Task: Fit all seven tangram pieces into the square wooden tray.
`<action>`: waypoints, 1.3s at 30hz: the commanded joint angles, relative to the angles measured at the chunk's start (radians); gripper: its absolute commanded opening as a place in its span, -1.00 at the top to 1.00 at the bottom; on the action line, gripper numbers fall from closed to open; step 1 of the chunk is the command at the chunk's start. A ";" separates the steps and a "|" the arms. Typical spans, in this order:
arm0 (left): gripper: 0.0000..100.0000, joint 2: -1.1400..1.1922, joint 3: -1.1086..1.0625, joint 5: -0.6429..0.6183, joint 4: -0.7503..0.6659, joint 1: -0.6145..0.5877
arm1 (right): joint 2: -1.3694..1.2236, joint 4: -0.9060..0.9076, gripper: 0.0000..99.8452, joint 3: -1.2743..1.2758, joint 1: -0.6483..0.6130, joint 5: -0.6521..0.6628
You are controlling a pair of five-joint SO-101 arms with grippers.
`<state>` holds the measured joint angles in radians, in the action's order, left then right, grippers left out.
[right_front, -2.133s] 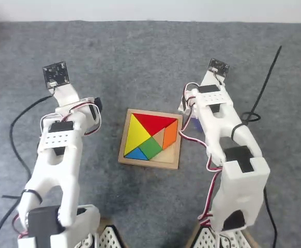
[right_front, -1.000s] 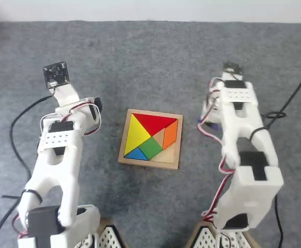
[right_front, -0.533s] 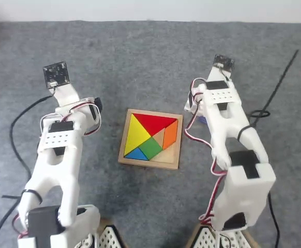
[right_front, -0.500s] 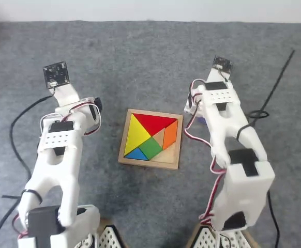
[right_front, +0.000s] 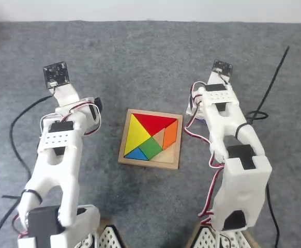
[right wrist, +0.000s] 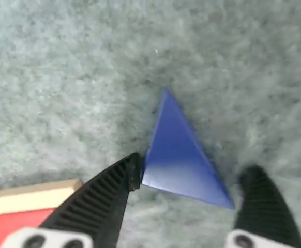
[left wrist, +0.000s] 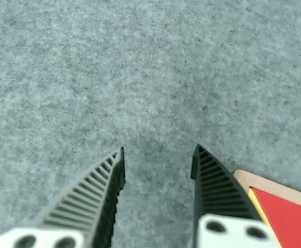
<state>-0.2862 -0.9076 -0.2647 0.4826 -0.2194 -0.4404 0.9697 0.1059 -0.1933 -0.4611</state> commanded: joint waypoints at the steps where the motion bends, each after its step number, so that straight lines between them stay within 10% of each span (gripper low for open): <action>1: 0.59 -0.035 0.013 0.012 -0.020 0.008 | -0.005 0.007 0.61 -0.037 -0.015 0.123; 19: 0.59 -0.035 0.012 0.012 -0.021 0.008 | 0.237 0.386 0.84 -0.043 0.031 1.089; 27: 0.59 -0.035 0.013 0.012 -0.021 0.008 | 0.469 0.532 0.74 0.117 0.067 1.181; 39: 0.59 -0.034 -0.001 0.014 -0.048 0.023 | 0.489 0.145 0.70 0.502 -0.093 0.968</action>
<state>-0.2862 -0.9137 -0.2647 0.4580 -0.2041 0.0138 1.1692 0.6030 -0.2394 0.5332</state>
